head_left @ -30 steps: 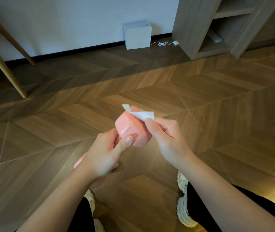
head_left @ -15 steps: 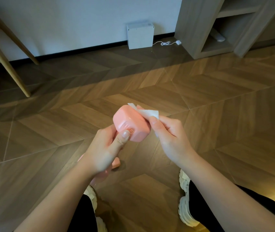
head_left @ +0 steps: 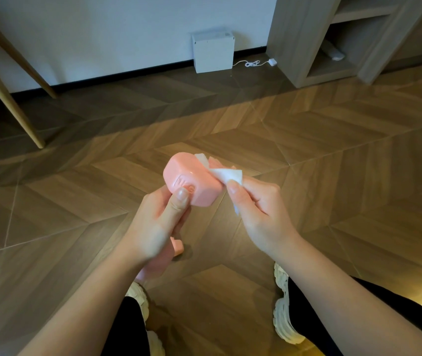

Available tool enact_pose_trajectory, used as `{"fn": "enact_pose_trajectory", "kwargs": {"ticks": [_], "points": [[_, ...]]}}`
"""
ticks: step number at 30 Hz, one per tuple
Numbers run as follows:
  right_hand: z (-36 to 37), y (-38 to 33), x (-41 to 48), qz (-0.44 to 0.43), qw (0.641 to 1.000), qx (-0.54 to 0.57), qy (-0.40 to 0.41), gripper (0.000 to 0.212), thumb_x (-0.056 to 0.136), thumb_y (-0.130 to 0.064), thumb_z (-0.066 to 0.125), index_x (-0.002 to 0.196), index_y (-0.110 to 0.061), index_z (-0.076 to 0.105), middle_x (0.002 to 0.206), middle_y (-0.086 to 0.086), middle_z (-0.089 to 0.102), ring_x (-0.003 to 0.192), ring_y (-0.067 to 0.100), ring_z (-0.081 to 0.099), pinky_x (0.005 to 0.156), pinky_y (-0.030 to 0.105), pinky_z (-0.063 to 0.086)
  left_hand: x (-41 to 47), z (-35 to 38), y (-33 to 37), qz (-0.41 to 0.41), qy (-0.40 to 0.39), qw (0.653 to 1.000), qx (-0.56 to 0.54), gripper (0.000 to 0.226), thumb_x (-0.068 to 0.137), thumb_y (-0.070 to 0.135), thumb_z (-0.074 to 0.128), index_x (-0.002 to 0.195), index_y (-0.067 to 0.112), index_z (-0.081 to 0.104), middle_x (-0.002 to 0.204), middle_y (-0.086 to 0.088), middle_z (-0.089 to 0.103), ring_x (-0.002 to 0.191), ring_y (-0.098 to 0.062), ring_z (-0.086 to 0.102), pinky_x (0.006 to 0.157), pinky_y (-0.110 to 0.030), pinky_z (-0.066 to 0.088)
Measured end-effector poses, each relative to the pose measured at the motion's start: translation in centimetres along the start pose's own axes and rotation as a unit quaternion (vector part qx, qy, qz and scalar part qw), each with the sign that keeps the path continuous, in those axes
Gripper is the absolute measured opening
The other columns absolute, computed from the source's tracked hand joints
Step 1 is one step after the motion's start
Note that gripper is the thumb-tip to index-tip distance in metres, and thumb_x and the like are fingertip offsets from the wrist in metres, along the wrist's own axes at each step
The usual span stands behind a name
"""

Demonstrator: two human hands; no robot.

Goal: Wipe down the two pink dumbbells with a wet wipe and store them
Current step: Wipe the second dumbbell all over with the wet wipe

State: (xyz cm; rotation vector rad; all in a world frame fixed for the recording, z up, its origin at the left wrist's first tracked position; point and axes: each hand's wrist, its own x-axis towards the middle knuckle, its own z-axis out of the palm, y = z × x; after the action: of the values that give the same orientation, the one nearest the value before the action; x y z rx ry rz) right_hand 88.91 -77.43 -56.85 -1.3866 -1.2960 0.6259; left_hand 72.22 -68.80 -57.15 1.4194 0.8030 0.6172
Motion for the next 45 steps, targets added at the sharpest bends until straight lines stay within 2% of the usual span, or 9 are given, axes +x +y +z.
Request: {"fn": "enact_pose_trajectory", "kwargs": {"ticks": [5,8,12,16,20,25,30,42,45], "points": [[0.1,-0.2,-0.8,-0.048,0.999,-0.003,0.012,0.04,0.101,-0.018,0.04,0.127,0.006,0.06,0.125,0.002,0.068,0.126,0.009,0.056,0.111,0.032,0.037,0.0,0.3,0.5,-0.012,0.005,1.0,-0.022,0.113,0.065,0.089,0.059,0.105,-0.016,0.052,0.086,-0.011,0.048,0.082,-0.026,0.037,0.072,-0.044,0.027],[0.1,0.1,-0.1,-0.017,0.999,-0.024,0.018,0.036,0.102,-0.014,0.042,0.119,0.008,0.065,0.078,-0.031,0.062,0.085,-0.016,0.058,0.09,0.012,0.037,0.0,0.3,0.4,0.002,-0.006,1.0,0.011,0.102,0.069,0.09,0.055,0.086,-0.011,0.052,0.068,-0.008,0.041,0.067,-0.024,0.032,0.061,-0.046,0.021],[0.3,-0.1,-0.6,-0.071,0.997,-0.024,0.022,0.037,0.102,-0.012,0.039,0.129,0.002,0.059,0.128,-0.019,0.062,0.124,0.004,0.057,0.109,0.023,0.037,-0.1,0.4,0.2,-0.013,0.006,1.0,-0.012,0.103,0.07,0.088,0.057,0.101,-0.01,0.057,0.081,-0.009,0.051,0.079,-0.023,0.041,0.069,-0.044,0.029],[0.4,0.0,0.1,-0.04,0.998,-0.033,0.03,0.031,0.099,-0.009,0.041,0.103,-0.009,0.072,0.087,-0.045,0.058,0.086,-0.019,0.056,0.079,0.01,0.042,0.0,0.4,0.0,-0.009,0.004,1.0,0.0,0.083,0.071,0.087,0.058,0.076,0.004,0.054,0.061,0.005,0.037,0.063,-0.023,0.026,0.059,-0.045,0.017],[0.5,-0.1,-0.7,-0.11,0.994,-0.014,-0.006,0.036,0.102,-0.012,0.039,0.13,0.001,0.059,0.14,0.004,0.056,0.137,0.018,0.047,0.116,0.037,0.032,-0.1,0.4,-0.1,-0.02,0.003,1.0,-0.013,0.091,0.075,0.084,0.058,0.089,-0.006,0.057,0.064,0.001,0.036,0.064,-0.023,0.025,0.06,-0.046,0.016],[-0.1,0.0,0.5,-0.012,1.0,-0.012,0.004,0.032,0.102,-0.007,0.041,0.123,0.002,0.064,0.104,-0.035,0.064,0.106,-0.01,0.06,0.098,0.017,0.044,-0.1,0.4,-0.4,-0.004,-0.015,1.0,0.026,0.083,0.077,0.084,0.055,0.077,0.001,0.054,0.056,0.01,0.036,0.059,-0.018,0.028,0.056,-0.043,0.018],[0.0,-0.5,-0.8,-0.053,0.998,-0.003,-0.014,0.037,0.101,-0.015,0.04,0.123,0.002,0.064,0.129,0.013,0.064,0.134,0.015,0.05,0.119,0.043,0.029,-0.1,0.3,-0.4,-0.01,-0.009,0.999,0.03,0.086,0.076,0.085,0.052,0.083,0.0,0.058,0.058,0.011,0.035,0.061,-0.017,0.026,0.057,-0.042,0.017],[-1.0,0.0,-0.1,0.047,0.999,-0.012,-0.014,0.039,0.1,-0.017,0.04,0.114,0.003,0.07,0.077,0.028,0.066,0.074,0.017,0.064,0.097,0.014,0.036,-0.4,0.3,-0.6,-0.035,-0.027,0.999,0.029,0.087,0.075,0.086,0.055,0.086,-0.001,0.058,0.071,-0.005,0.043,0.073,-0.023,0.034,0.059,-0.049,0.024],[-0.7,-0.7,-0.9,-0.013,1.0,-0.024,-0.015,0.042,0.1,-0.024,0.039,0.119,0.001,0.067,0.088,-0.003,0.075,0.105,0.034,0.067,0.114,0.025,0.032,-0.4,0.1,-0.5,-0.04,-0.018,0.999,0.026,0.096,0.075,0.084,0.057,0.095,-0.009,0.054,0.073,-0.005,0.039,0.074,-0.026,0.028,0.058,-0.052,0.022]]}}
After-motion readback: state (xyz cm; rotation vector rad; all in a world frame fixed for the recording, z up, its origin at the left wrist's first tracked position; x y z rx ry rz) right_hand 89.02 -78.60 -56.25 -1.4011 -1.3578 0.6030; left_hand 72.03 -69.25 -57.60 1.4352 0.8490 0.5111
